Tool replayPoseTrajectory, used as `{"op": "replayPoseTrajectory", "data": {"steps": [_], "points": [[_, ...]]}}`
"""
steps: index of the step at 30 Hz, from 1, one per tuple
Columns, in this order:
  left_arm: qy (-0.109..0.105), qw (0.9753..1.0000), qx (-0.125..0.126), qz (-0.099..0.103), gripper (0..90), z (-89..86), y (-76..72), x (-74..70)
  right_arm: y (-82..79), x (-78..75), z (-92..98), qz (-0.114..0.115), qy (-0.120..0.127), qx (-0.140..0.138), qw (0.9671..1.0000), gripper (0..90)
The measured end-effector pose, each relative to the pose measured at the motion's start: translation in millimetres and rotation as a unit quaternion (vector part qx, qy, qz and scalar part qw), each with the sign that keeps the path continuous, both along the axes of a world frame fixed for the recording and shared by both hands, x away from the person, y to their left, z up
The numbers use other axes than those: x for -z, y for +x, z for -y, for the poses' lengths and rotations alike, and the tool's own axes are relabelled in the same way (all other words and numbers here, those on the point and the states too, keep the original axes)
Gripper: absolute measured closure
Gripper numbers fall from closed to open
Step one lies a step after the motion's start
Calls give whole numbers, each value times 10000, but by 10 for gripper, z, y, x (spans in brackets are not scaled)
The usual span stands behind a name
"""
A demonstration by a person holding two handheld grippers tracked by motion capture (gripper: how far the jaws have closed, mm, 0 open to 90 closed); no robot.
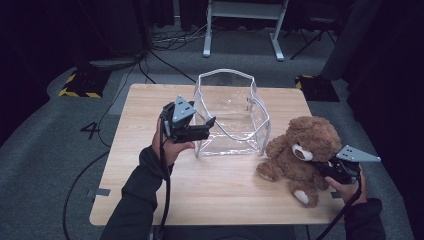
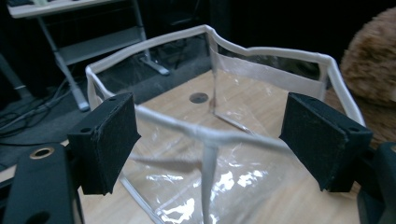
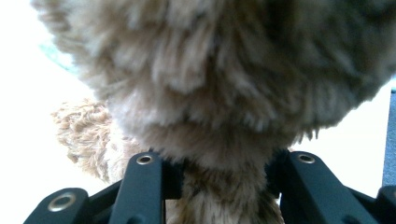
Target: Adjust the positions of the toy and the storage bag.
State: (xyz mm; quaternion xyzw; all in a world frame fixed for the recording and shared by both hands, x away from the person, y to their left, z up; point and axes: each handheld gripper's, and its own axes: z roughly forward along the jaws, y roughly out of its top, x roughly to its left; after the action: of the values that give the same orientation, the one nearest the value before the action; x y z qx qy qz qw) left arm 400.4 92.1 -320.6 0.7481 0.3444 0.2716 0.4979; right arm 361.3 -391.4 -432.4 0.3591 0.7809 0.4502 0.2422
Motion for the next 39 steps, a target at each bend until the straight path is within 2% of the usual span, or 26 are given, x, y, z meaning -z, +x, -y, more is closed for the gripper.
{"op": "replayPoseTrajectory", "data": {"steps": [2, 5, 9, 11, 15, 18, 20, 21, 22, 23, 24, 25, 26, 29, 30, 31, 34, 35, 37, 39], "points": [[113, 9998, -138, -60, 175, 69, 110, -14, 1, 1, 3, -5, 4, 4, 10000, 634], [143, 9992, -288, -250, 175, 114, 285, 4, 0, 0, 2, -9, -11, 5, 10000, 634], [33, 9971, -571, -496, 180, 96, 478, 66, 4, 4, 3, -14, 11, 13, 10000, 623], [-29, 9961, -501, -731, 184, 86, 564, 117, 6, 5, 2, -21, 8, -6, 10000, 619], [126, 9930, -669, -969, 192, 97, 682, 215, 5, 2, -12, -4, -63, -19, 10000, 619], [-85, 9923, -412, -1162, 183, 47, 743, 256, 6, 4, -12, 1, -60, -28, 10000, 619], [-160, 9917, -354, -1228, 226, 38, 752, 263, 5, 3, -11, -12, -51, -25, 10000, 618], [-195, 9906, -68, -1354, 288, 11, 761, 255, 5, 4, -8, -14, -52, -24, 10000, 618], [-195, 9906, -68, -1354, 315, 11, 761, 255, 5, 4, -8, -14, -52, -24, 10000, 618], [63, 9903, -165, -1378, 371, 16, 756, 225, 6, 3, -8, -17, -59, -22, 10000, 619], [63, 9903, -165, -1378, 399, 16, 756, 225, 6, 3, -8, -17, -59, -22, 10000, 619], [79, 9891, -34, -1469, 399, 9, 761, 211, 5, 2, -8, -16, -65, -21, 10000, 620], [161, 9884, 2, -1509, 443, -1, 757, 190, 4, 2, -8, -12, -70, -26, 10000, 620], [355, 9885, 31, -1472, 585, -28, 724, 154, 5, 5, -2, -28, -13, -9, 10000, 619], [435, 9886, 10, -1445, 585, -35, 713, 147, 5, 5, -2, -28, -13, -9, 10000, 619], [512, 9886, -20, -1419, 638, -48, 701, 140, 4, 5, -1, -29, -14, -10, 10000, 620], [485, 9875, 123, -1496, 669, -101, 672, 138, 4, 2, -2, -22, -45, -7, 10000, 619], [588, 9874, 196, -1459, 711, -120, 627, 126, 3, 1, -4, -20, -55, 2, 10000, 620], [626, 9871, 206, -1461, 741, -127, 606, 121, 2, 1, -5, -21, -54, 5, 10000, 620], [678, 9861, 358, -1475, 752, -148, 559, 112, 1, 0, -5, -23, -58, 13, 10000, 620]]}}
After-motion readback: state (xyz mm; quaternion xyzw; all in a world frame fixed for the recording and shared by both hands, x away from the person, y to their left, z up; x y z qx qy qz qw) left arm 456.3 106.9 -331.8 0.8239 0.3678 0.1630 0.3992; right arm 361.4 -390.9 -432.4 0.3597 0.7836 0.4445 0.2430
